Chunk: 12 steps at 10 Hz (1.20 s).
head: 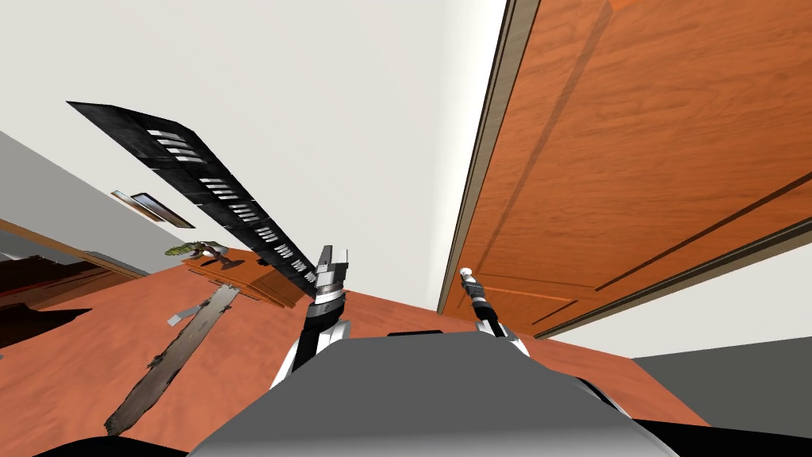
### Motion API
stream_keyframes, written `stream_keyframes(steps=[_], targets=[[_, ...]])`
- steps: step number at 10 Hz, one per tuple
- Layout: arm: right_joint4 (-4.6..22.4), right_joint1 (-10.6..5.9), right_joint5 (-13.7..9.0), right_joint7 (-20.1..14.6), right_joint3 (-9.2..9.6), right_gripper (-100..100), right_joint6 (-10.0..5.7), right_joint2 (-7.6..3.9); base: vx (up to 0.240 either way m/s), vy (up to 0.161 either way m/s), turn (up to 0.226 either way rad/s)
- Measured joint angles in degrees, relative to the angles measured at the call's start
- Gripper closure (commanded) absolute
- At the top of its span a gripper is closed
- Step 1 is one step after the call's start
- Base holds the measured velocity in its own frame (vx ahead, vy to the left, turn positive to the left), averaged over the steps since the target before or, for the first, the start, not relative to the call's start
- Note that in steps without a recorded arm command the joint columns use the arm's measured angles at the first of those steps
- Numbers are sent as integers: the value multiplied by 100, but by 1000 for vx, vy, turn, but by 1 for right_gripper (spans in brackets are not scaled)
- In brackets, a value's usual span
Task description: Pull the door open
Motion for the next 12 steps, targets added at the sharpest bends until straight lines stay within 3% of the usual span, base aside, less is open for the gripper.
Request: stream_keyframes(steps=[12], targets=[[4, 5, -242, -1386, -30, 100, 12, -29, -42, -12, 57]])
